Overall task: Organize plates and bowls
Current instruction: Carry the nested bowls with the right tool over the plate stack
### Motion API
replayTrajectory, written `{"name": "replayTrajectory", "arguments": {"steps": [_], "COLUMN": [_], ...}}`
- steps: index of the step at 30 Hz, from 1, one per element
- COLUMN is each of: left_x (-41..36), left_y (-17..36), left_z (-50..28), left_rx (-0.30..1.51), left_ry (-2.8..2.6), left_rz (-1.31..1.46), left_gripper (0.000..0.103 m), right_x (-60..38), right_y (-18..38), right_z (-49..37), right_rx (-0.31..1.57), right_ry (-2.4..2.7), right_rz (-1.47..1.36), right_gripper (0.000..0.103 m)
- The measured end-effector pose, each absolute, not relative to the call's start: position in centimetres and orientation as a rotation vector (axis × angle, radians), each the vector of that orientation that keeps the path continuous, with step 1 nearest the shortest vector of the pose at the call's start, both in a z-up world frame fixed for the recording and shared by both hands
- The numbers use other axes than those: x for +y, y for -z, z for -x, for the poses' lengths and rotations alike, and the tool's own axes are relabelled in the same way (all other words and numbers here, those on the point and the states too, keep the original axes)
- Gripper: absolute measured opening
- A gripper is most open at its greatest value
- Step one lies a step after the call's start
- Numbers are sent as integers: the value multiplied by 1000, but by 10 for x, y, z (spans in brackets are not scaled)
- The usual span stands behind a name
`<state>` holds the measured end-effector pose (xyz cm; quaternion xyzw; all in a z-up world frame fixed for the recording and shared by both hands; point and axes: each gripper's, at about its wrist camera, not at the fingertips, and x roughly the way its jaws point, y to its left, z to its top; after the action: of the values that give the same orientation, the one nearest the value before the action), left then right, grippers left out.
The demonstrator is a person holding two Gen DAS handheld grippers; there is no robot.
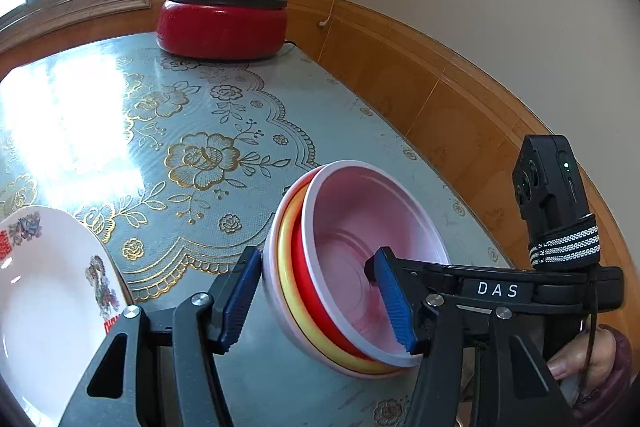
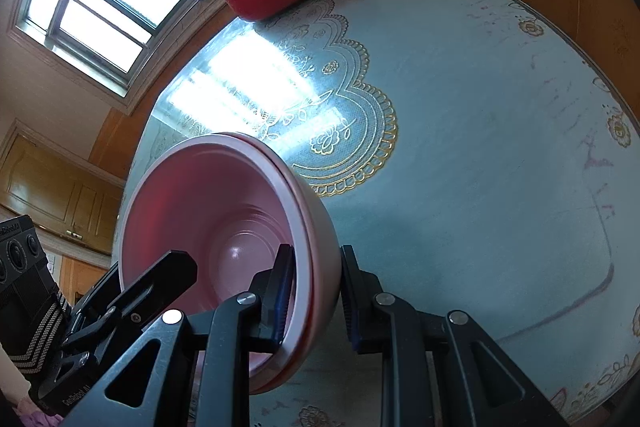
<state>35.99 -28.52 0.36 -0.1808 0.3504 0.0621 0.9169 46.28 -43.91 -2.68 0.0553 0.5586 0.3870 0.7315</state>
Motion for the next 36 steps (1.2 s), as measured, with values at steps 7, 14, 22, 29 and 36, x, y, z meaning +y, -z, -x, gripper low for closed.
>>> {"name": "replayTrajectory", "arguments": {"steps": [7,14,22,29,36], "left_x": [-274,-261,-238,-204,-165], "left_y": [-14,-24,-36,-52,-60], "left_z": [-344,-326,-296,-255,-214], "left_rx": [710,685,658,626,625], "left_ry": [-97,-71,-45,-34,-50], "left_rz": [342,330,336,348,333], "left_gripper": [59,60,60,60,60], "right_x": [-426,-416,-393,-357,-310], "right_y": [13,-2,-20,-39,-43], "right_z": [-442,-418,-389,-358,-327], "right_rx": [1206,1176,1150,1123,1134], "right_ry": [-824,-802,-788,-818,-867], "right_rz": [-131,-130,-103,-72,-42], "right_gripper": [22,22,21,21,21]}}
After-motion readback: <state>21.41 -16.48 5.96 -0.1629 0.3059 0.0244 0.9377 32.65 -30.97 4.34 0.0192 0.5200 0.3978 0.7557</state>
